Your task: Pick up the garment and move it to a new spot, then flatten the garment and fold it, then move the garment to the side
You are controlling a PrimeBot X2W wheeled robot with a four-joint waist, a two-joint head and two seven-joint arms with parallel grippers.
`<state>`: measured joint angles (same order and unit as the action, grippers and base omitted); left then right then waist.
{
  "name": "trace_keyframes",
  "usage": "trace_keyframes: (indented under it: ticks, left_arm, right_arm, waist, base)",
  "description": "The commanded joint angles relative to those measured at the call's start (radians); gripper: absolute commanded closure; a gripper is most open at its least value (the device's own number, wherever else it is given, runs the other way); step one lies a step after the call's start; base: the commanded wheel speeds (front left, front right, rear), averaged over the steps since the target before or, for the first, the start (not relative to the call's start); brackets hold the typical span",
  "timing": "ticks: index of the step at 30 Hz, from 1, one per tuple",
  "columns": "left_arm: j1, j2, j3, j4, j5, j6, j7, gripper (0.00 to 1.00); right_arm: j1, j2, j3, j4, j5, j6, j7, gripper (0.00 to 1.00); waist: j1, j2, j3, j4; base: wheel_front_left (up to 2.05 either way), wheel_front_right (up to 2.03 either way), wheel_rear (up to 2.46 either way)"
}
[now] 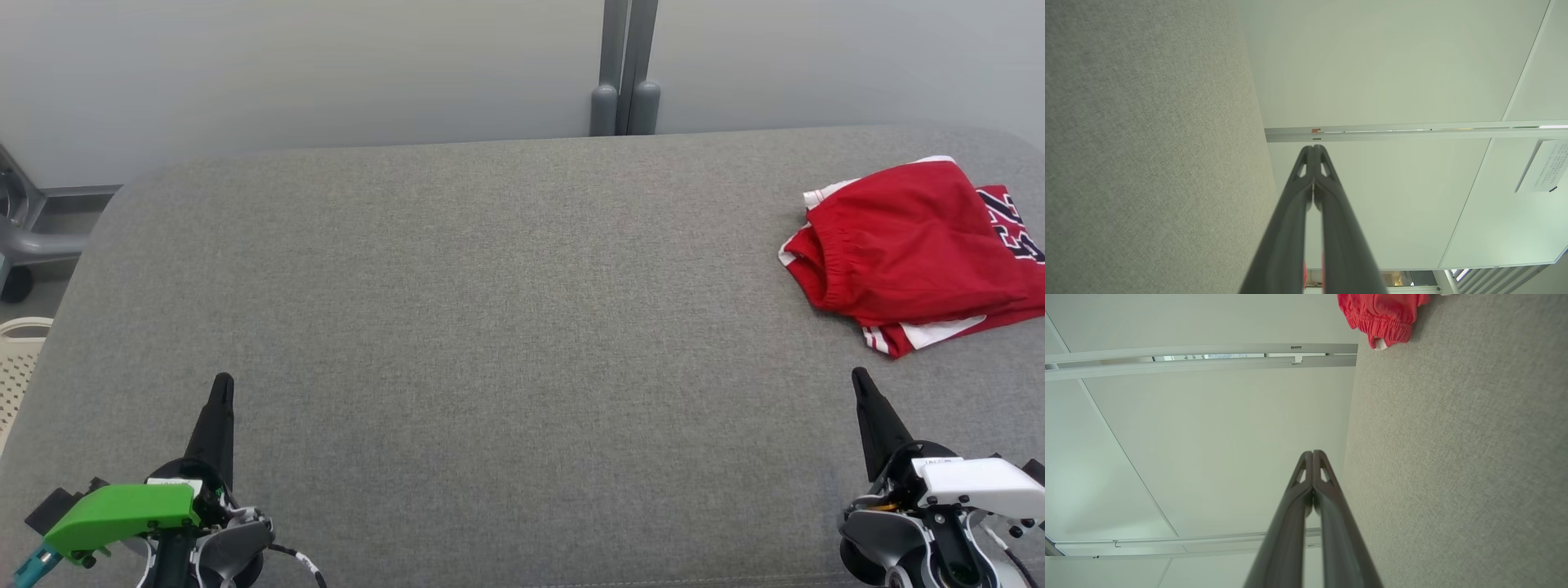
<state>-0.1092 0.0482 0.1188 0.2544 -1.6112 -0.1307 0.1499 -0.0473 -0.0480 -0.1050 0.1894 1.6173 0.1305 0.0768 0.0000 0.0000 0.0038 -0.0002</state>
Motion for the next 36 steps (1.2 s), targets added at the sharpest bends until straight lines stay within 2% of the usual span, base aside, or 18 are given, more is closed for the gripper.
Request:
trace_keyframes:
  ticks: [1,36]
  left_arm:
    - [-0.011,0.001,0.001,-0.004,-0.001,-0.003,0.002,1.0]
    - [-0.011,0.001,0.001,-0.004,-0.001,-0.003,0.002,1.0]
  right_arm:
    - [-0.008,-0.004,-0.001,-0.003,0.005,0.0,0.002,1.0]
    - [-0.008,-0.004,-0.001,-0.003,0.005,0.0,0.002,1.0]
  waist:
    - [0.0,0.0,0.0,0.0]
    - [0.0,0.0,0.0,0.0]
  base:
    - [0.0,0.0,0.0]
    - [0.0,0.0,0.0]
